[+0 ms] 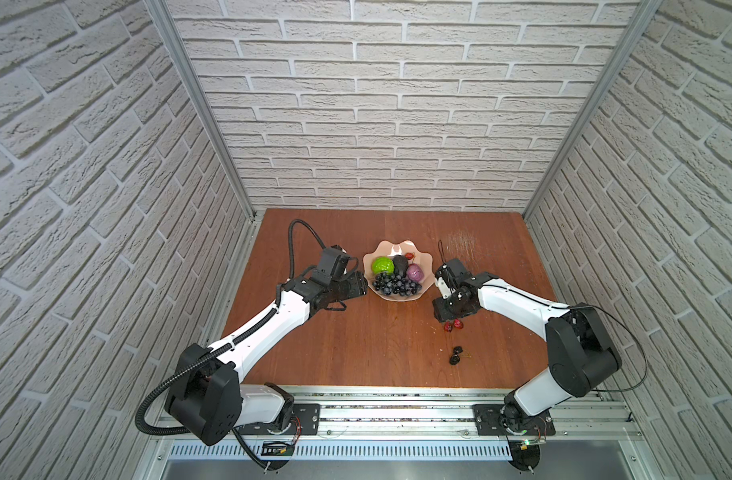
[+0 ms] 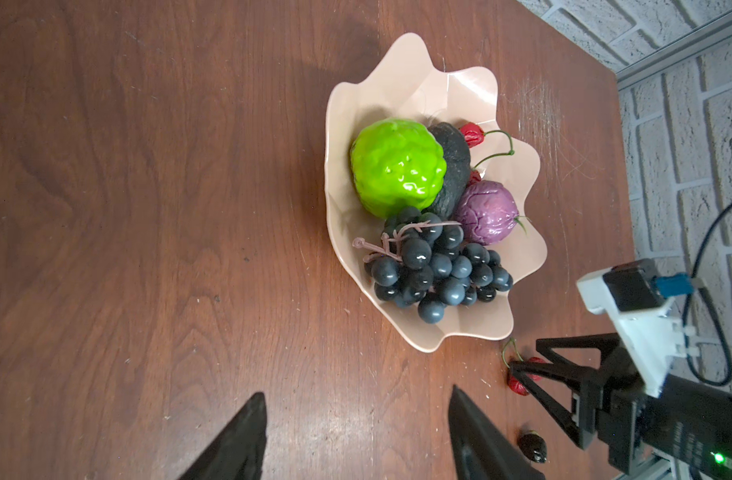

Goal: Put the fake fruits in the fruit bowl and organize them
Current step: 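Lower the right gripper onto the second red cherry pair and grasp its stem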

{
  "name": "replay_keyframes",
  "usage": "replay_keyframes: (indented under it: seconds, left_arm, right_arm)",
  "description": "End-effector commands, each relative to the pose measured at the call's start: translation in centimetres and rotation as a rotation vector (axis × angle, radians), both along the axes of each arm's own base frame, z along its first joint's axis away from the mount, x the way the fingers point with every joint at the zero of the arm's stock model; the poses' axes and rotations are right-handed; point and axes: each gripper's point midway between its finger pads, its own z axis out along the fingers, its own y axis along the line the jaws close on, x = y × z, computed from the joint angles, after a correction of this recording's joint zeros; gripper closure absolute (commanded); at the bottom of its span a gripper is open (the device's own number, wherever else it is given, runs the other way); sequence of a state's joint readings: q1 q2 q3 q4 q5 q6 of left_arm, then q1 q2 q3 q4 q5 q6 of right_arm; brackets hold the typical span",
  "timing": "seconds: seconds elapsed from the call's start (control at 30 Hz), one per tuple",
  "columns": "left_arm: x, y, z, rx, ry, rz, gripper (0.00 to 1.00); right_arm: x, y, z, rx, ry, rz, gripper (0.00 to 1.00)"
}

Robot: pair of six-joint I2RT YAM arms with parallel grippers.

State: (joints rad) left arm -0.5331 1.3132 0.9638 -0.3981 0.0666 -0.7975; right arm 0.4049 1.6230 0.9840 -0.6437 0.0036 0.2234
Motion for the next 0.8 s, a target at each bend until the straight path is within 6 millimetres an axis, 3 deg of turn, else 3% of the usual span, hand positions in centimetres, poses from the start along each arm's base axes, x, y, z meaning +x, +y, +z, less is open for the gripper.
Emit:
replay_keyframes:
  seconds: [0.0, 0.63, 0.77]
  left_arm:
    - [-0.1, 0.7, 0.6, 0.008, -0.024, 0.015, 0.31]
    - [0.2, 1.0, 1.1, 0.004, -0.033, 0.021, 0.31]
    - [0.2, 1.2, 1.3, 0.008, -0.034, 0.019, 0.31]
  right_arm:
    - [1.2, 0.4, 0.6, -0.002, -0.036, 0.017, 0.41]
    - [1.1, 0.1, -1.1, 0.018, 0.051, -0.015, 0.45]
    - [1.1, 0.0, -1.4, 0.016, 0.068, -0.014, 0.5]
